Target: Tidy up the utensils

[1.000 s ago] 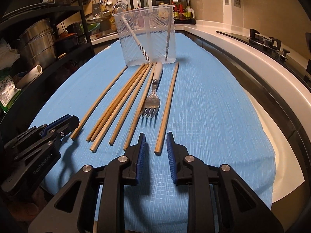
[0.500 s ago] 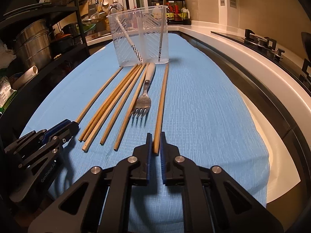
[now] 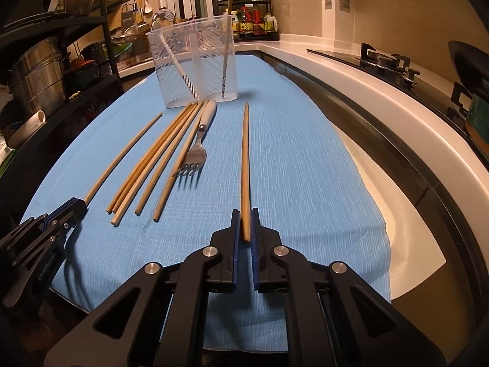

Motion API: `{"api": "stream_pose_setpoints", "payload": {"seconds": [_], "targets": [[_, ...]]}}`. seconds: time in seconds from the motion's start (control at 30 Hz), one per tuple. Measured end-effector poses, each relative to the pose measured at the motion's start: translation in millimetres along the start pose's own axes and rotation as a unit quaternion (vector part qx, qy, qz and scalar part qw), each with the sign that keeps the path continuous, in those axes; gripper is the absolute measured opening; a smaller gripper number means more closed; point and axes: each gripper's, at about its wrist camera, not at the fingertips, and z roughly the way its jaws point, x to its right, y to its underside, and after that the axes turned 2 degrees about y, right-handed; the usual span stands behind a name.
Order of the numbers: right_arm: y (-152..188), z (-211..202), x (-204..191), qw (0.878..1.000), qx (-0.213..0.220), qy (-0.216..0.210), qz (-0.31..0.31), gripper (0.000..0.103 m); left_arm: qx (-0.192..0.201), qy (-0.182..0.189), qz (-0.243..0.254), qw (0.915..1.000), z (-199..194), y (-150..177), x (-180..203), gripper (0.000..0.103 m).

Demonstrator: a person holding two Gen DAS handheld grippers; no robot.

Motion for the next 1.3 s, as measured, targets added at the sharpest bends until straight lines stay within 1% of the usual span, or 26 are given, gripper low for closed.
{"api": "stream_pose_setpoints", "payload": {"seconds": [0.47,0.53,0.8,0.9,1.0,1.3], "targets": [[-0.3,1.6,0.6,1.0,0.004,0.001,-0.006,0.009,0.012,-0.007,0.012,0.9998,0.9,2.7,5.9,0.007],[-0.3,1.5,0.1,1.0,0.004,0.0,-0.008,0.006,0.012,-0.008,0.014,0.9998,0.7,2.7,5.9,0.007],[1.0,0.5,0.6,1.0,0.004,0.0,-0.006,0.006,0.013,-0.009,0.017,0.9997,-0.4,3.4,7.6,0.007],[0.9,0.4,1.9,1.0,0.004,0.002,-0.004,0.007,0.014,-0.008,0.017,0.9997,-0.4,3.1,7.0,0.007],[0.6,1.0,2.0,1.0,0.006,0.004,-0.004,0.009,0.016,-0.008,0.015,0.9997,-0.6,3.2,6.9,0.007],[0.9,1.5,2.2,1.0,0.01,0.003,-0.002,0.009,0.023,-0.013,0.018,0.9995,-0.2,4.6,8.2,0.007]]}}
